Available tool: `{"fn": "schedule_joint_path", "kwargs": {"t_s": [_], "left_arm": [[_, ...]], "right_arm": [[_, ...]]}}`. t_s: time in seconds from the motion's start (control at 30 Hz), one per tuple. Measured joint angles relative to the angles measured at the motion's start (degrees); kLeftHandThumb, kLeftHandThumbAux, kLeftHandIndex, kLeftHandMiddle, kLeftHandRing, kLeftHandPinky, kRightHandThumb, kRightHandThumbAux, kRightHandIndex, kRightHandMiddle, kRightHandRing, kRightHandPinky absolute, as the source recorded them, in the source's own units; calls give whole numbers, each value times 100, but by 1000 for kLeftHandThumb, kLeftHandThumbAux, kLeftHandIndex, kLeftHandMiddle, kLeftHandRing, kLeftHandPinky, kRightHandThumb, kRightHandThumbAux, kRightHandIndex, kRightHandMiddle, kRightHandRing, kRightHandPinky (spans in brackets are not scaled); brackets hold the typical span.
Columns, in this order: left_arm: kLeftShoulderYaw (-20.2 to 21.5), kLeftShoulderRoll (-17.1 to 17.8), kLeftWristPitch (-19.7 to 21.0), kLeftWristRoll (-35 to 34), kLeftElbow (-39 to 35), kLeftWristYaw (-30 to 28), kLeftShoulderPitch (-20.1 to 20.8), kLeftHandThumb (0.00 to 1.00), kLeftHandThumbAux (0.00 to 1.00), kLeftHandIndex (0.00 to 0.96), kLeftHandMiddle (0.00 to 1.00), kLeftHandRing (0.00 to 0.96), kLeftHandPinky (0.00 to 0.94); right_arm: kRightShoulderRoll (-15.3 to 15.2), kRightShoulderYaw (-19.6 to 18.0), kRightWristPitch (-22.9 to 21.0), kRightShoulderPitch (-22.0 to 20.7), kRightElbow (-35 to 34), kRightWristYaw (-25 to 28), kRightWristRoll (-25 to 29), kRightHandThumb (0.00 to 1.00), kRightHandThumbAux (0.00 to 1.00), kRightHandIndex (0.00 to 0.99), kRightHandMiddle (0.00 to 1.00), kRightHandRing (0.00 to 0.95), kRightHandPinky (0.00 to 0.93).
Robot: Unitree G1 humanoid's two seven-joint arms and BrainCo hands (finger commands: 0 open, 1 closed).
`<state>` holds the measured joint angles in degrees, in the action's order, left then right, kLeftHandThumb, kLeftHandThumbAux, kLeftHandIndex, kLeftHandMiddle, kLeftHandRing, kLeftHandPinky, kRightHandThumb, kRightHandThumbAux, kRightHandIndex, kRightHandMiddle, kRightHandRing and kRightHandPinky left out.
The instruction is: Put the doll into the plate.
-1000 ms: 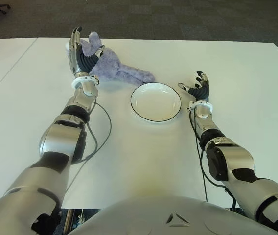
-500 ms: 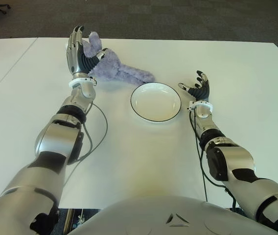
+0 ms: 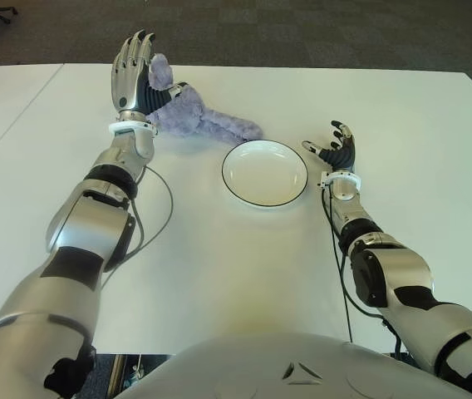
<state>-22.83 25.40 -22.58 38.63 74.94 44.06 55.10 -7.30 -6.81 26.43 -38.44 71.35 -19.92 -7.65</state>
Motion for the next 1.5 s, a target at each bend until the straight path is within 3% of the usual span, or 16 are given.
{"fn": "schedule_joint_path", "kwargs": {"t_s": [0.1, 0.27, 0.37, 0.6, 1.2, 1.43, 1.5], "left_arm": [[-359, 133, 86, 334, 18, -242, 97, 68, 569, 41, 0, 0, 0], [-991, 411, 111, 926, 105, -668, 206, 99, 580, 104, 0, 0, 0], [-1349, 557, 106, 1238, 161, -728, 242, 121, 594, 169, 0, 0, 0], [-2054, 847, 118, 1923, 225, -728, 355, 72, 595, 213, 0, 0, 0], [-3008, 1028, 293, 2672, 414, -931, 619, 24, 560, 333, 0, 0, 0], [-3256, 1041, 312, 2860, 438, -1192, 651, 3, 546, 330, 0, 0, 0], [-3267, 1045, 329, 2879, 441, -1250, 656, 9, 553, 293, 0, 0, 0]], "right_arm": [[0, 4, 0, 0, 0, -1, 0, 117, 887, 166, 90, 75, 88], [0, 6, 0, -1, 0, -1, -1, 127, 888, 169, 98, 89, 124], [0, 5, 0, -1, 0, -2, 0, 151, 881, 169, 109, 103, 131], [0, 6, 0, 0, 0, -19, -2, 178, 876, 166, 104, 92, 108], [-1, 48, 0, 0, 0, -85, -18, 258, 866, 177, 134, 129, 147], [-4, 76, 0, 0, 0, -103, -20, 261, 864, 168, 134, 129, 150], [-5, 78, 0, 0, 0, -103, -20, 241, 870, 160, 116, 100, 103]]}}
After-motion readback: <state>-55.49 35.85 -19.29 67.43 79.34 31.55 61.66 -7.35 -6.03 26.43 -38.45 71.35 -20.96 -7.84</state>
